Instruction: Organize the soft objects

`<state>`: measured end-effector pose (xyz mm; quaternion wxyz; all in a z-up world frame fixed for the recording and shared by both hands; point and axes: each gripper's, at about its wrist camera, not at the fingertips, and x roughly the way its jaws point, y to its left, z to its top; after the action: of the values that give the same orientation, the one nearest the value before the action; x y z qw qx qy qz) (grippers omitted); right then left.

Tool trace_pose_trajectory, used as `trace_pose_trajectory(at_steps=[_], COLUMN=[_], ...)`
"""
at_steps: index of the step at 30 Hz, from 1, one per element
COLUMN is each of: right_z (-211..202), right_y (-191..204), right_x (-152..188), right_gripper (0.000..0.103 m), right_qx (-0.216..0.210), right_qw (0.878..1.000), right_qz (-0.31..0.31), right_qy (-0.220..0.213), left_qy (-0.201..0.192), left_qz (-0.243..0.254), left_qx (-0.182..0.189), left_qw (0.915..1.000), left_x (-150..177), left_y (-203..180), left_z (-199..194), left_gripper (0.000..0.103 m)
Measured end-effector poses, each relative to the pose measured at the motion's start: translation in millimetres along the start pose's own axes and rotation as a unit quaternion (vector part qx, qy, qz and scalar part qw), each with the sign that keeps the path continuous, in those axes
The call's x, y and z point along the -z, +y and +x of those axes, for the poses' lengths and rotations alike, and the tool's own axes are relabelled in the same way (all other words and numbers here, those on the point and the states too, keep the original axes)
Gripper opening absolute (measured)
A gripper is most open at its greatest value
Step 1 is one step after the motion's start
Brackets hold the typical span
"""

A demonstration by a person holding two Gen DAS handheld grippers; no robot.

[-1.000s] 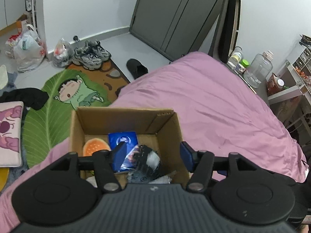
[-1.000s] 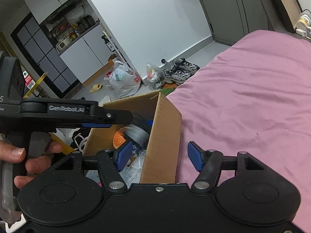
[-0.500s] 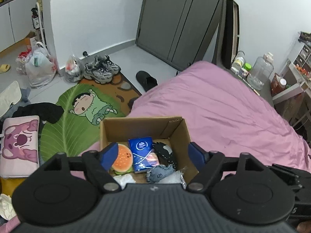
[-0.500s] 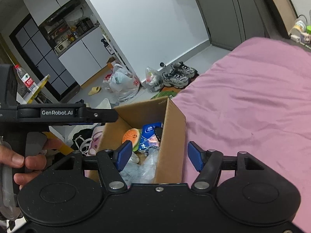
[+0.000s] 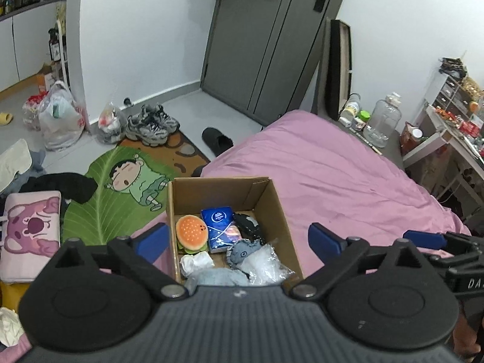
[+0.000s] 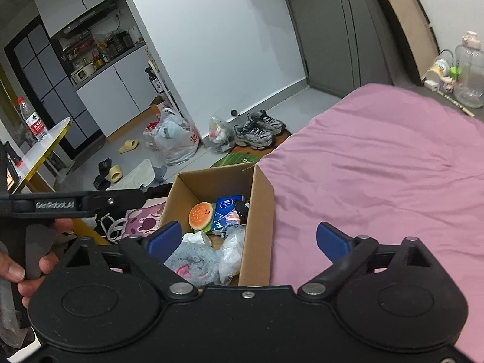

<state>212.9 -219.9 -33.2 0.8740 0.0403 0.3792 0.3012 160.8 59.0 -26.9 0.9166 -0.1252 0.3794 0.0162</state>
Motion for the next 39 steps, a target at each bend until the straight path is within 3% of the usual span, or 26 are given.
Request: trace_pose_trajectory(at_steps=[20, 28, 39], right_z=[-54, -77, -108], right_y=[3, 12, 23], right_x=[11, 20, 35], right_gripper=[0.103, 0.103, 0.103], right_qx=[0.010, -0.005, -0.016], right_qw=[0.998, 0.999, 0.999], right_qz=[0.034, 0.028, -0.003], right_qy=[-0.042, -0.042, -0.037], left_qy=[-0.061, -0.067, -0.070], left_qz=[-0.016, -0.020, 0.010], left_qx=[-0.002, -0.011, -0.018], left_qw=[0.9980, 0.9975, 0.9974], left_x=[42, 60, 74], left_y=[11, 15, 3], left_z=[-84, -116, -154], left_gripper=[0.103, 0.103, 0.103])
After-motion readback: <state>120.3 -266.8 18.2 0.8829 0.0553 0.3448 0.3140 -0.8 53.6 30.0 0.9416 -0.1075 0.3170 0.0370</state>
